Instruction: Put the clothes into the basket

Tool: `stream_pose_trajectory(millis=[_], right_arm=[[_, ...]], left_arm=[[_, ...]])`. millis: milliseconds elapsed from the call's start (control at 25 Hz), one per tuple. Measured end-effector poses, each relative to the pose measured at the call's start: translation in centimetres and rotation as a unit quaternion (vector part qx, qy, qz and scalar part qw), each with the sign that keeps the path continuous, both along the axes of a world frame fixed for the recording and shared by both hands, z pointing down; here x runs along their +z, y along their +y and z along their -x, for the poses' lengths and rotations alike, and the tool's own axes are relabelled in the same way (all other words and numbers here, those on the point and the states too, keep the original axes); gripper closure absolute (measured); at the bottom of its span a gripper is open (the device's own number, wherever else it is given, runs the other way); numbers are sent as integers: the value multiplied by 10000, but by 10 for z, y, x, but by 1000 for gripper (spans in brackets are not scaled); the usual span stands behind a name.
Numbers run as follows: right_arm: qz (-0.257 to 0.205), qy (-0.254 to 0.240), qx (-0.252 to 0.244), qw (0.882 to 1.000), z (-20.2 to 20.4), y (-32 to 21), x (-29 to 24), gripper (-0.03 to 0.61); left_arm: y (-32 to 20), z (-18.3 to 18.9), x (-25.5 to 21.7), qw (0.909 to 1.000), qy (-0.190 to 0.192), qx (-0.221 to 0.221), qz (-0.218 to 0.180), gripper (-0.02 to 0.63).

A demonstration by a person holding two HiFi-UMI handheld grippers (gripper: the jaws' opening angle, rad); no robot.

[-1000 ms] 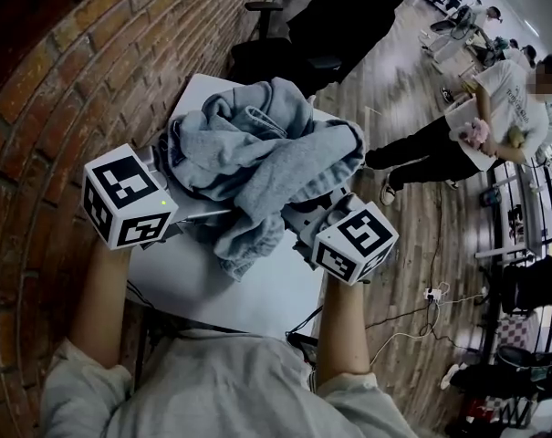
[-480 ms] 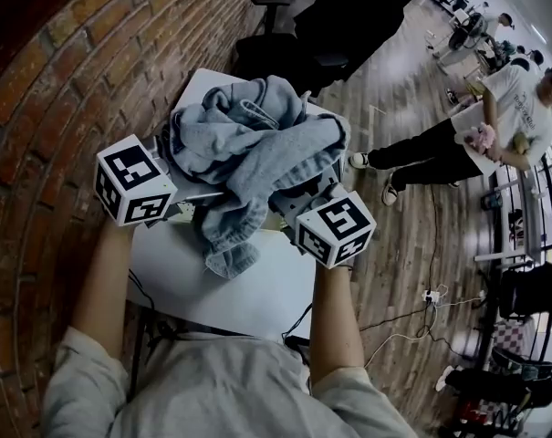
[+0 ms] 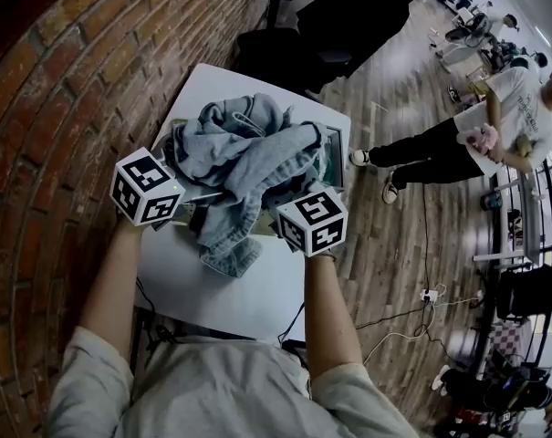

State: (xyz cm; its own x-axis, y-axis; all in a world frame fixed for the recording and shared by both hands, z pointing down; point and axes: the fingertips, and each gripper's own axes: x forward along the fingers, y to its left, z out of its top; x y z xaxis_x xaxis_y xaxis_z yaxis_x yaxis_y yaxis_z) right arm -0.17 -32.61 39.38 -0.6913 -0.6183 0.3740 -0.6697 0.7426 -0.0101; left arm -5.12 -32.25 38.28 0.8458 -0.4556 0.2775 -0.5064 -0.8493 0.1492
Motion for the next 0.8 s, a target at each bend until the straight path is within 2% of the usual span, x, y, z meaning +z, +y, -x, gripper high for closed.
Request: stream_pose_trajectory(millis=[200, 400, 800], right_arm=[[626, 221, 5, 9978, 1, -2, 50, 267], [1289, 360, 101, 9909, 0, -5, 82, 276], [2271, 347, 418, 9724, -9, -7, 118, 293]], left_arm=[[-3, 4, 49, 9983, -79, -209, 546, 83], [-6, 4, 77, 9940, -427, -309, 954, 89], [-15, 12, 114, 9783, -545, -781, 1840, 83]])
